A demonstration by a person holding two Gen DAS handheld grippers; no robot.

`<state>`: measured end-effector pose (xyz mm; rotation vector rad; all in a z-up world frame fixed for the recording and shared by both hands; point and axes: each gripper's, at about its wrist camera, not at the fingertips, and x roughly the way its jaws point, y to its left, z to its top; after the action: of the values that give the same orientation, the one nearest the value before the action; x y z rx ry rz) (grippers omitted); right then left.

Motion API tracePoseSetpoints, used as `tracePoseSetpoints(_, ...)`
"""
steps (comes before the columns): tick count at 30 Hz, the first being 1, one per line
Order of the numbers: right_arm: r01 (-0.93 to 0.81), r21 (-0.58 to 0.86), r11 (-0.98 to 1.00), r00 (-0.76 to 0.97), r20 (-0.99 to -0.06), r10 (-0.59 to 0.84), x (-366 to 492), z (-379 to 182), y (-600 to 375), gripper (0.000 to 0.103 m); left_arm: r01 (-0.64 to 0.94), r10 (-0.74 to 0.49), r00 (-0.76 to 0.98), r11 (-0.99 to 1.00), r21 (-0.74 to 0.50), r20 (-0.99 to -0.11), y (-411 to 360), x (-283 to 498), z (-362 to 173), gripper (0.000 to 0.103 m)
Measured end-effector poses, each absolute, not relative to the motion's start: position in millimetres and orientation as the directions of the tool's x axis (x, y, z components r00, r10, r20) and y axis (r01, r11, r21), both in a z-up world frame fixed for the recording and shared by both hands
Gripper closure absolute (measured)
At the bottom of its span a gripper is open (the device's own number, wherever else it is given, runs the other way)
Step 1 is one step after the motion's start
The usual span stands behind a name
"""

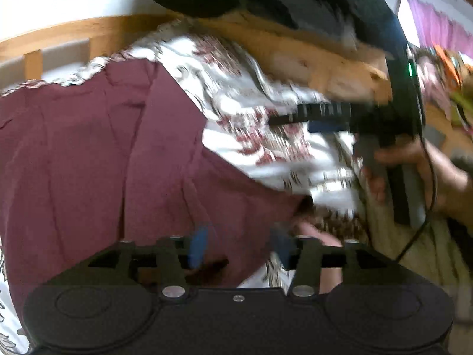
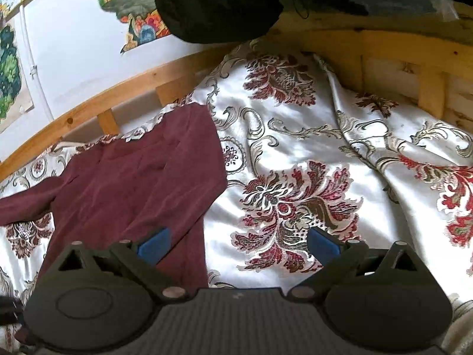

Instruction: Fold small clothes

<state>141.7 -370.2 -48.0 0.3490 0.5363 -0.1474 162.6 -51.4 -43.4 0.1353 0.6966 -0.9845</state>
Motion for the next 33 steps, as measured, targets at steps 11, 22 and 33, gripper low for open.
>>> tracePoseSetpoints(11, 0.209, 0.221, 0.953, 0.830, -0.555, -0.053, 171, -57, -360, 0.000, 0.579, -0.625, 0.555, 0.764, -0.285, -0.549, -46, 198, -47, 0.016)
tracePoseSetpoints(22, 0.075, 0.114, 0.991, 0.847, -0.532, -0.003, 223, -54, -351, 0.000, 0.571, -0.529, 0.529, 0.800, -0.183, -0.664, -60, 212, -66, 0.016)
tracePoseSetpoints(33, 0.095, 0.298, 0.950, 0.876, -0.479, 0.062, 287, -79, -409, 0.007, 0.559, -0.483, 0.484, 0.812, -0.167, -0.730, -68, 224, -91, 0.013)
